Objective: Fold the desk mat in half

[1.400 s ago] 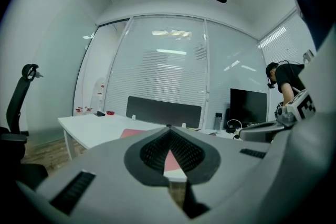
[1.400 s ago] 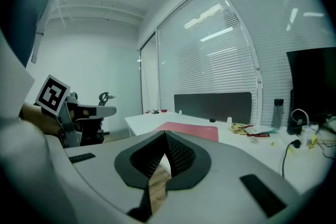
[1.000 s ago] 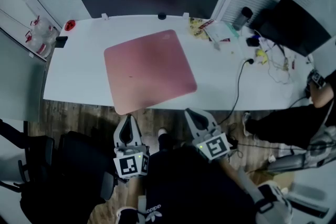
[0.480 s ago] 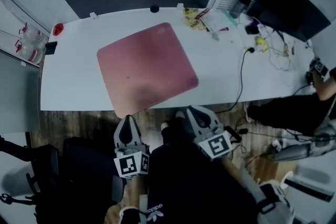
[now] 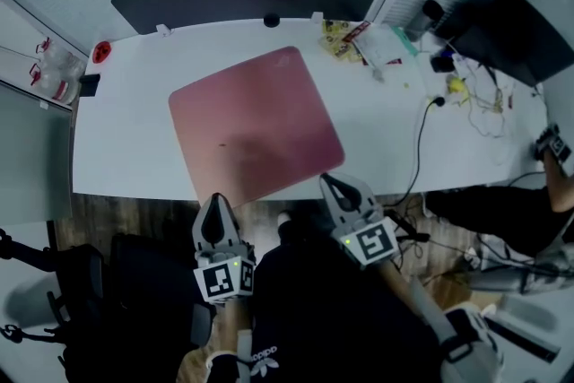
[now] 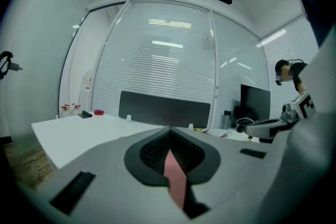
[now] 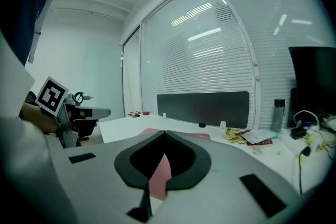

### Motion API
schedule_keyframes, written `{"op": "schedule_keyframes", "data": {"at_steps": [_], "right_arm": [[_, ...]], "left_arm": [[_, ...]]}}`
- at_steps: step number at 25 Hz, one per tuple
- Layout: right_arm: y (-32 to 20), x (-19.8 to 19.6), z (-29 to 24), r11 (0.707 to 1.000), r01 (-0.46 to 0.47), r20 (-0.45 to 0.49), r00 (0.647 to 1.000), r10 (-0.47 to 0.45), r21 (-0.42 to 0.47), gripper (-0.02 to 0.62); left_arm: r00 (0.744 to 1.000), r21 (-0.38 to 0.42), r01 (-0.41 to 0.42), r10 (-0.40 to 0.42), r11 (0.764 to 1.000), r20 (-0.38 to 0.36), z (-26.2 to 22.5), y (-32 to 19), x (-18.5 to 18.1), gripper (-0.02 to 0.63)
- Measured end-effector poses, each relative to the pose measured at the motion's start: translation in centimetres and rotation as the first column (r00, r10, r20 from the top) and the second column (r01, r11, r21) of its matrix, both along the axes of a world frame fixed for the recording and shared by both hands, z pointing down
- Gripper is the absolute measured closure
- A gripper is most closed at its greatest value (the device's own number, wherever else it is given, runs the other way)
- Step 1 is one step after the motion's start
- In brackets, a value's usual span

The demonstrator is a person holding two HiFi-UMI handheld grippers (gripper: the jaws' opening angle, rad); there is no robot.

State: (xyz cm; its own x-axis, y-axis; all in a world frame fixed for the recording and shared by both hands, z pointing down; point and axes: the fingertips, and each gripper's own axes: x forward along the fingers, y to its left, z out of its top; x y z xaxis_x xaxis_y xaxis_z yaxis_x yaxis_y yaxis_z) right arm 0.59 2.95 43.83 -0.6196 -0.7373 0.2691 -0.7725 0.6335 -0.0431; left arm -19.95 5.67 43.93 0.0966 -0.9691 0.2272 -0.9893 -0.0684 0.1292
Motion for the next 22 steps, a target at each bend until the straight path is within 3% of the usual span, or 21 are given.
{"op": "schedule_keyframes", "data": {"at_steps": [11, 22], "right_arm": [[-6.9, 1.5, -0.8, 0.998, 0.064, -0.002, 0.998, -0.064, 0.024, 0.597], [-9.2, 3.8, -0.3, 0.995, 0.092, -0.005, 0.996, -0.092, 0.030, 0.597]], "left_arm": [[0.995, 0.008, 0.100, -0.100, 0.995, 0.008, -0.5, -4.5, 0.4, 0.603], [0.983, -0.002, 0.182, -0.182, 0.983, 0.000, 0.5, -5.5, 0.5, 0.603]]}}
